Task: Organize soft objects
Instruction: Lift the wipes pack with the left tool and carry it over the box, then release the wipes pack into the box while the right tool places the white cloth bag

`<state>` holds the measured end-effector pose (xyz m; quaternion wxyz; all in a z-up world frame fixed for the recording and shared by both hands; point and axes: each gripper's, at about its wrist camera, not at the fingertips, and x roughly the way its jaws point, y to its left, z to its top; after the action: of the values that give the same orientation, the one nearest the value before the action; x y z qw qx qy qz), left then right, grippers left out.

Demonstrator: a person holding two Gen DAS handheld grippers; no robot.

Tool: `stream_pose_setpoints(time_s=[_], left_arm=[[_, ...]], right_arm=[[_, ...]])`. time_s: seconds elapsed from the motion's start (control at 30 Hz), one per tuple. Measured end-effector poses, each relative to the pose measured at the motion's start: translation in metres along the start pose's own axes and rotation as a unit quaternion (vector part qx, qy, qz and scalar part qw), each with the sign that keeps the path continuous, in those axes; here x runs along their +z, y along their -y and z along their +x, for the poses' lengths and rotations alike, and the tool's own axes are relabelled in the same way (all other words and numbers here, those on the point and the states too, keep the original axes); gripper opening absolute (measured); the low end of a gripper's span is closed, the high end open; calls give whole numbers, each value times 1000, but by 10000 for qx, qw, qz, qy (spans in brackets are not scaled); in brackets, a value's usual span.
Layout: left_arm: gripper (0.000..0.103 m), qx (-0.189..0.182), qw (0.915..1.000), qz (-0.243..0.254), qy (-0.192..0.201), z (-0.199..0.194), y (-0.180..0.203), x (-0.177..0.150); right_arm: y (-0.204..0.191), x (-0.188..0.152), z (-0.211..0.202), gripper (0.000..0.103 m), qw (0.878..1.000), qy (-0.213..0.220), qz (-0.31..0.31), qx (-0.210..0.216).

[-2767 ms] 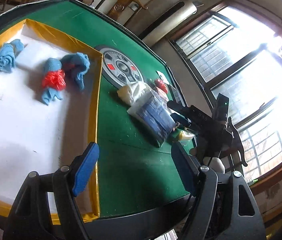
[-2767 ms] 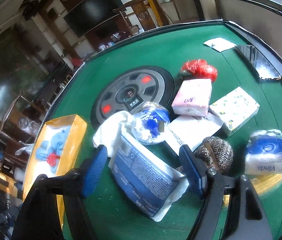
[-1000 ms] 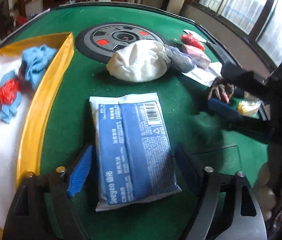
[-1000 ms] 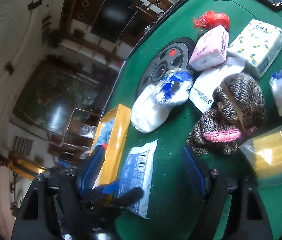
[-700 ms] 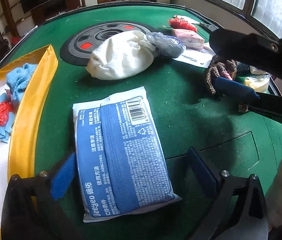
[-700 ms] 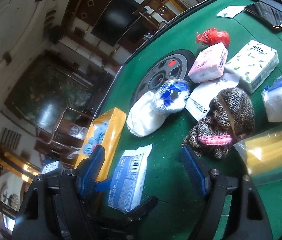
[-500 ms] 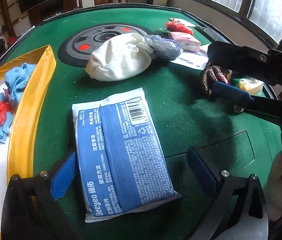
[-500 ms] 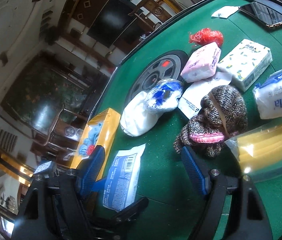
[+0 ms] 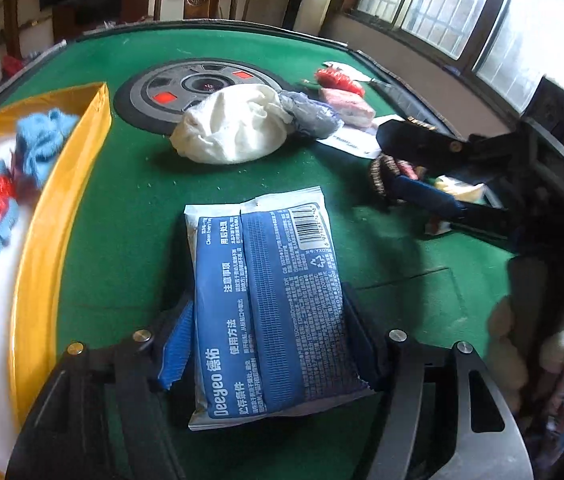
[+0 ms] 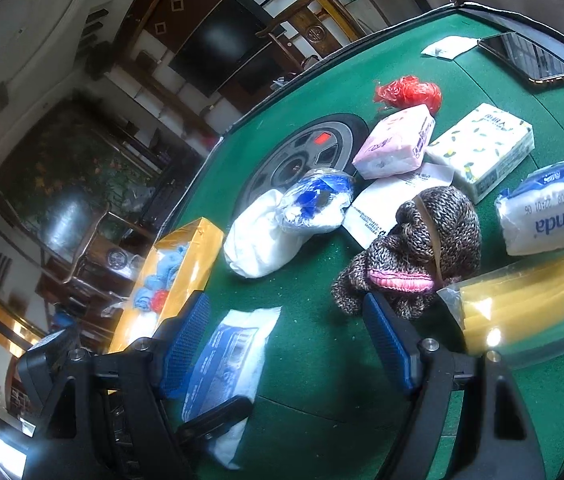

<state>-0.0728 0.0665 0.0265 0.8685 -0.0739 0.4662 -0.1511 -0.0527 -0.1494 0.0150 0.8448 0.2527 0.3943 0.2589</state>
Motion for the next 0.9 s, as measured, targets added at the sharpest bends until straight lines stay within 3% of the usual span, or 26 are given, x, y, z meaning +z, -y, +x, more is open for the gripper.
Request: stream_pose_setpoints(time_s=[0.17,0.23,0.3,0.43,0.6,0.73,0.9], left_arm=[[65,-581,9973,-141,425,-46,-12,-7],[65,-636,9959,-153,623,-65,-19,-9],[65,-640,9947,-183,789,-79,-29,-11],[65,-570,9934,-459,880,-92,-57,-14],[66,-304,9907,-924,951,-96,-97,-18],[66,-103,9880,-1160,1016,-103,-123,-23],[66,10,9848,-1385,1044,-103,-144,-23]], right_arm=[[-1,0,-14,74,9992,153,136,346],[-8,1,-25,74,9985,218,102,482],[-22,5,-37,74,9993,308,-147,145],[-50,15,-33,74,9893,173,-931,-1112],[-79,16,19,74,9812,-429,-1341,-1318],[-84,17,70,74,9888,-898,-700,-966],[-69,37,103,74,9896,-655,486,-1181]])
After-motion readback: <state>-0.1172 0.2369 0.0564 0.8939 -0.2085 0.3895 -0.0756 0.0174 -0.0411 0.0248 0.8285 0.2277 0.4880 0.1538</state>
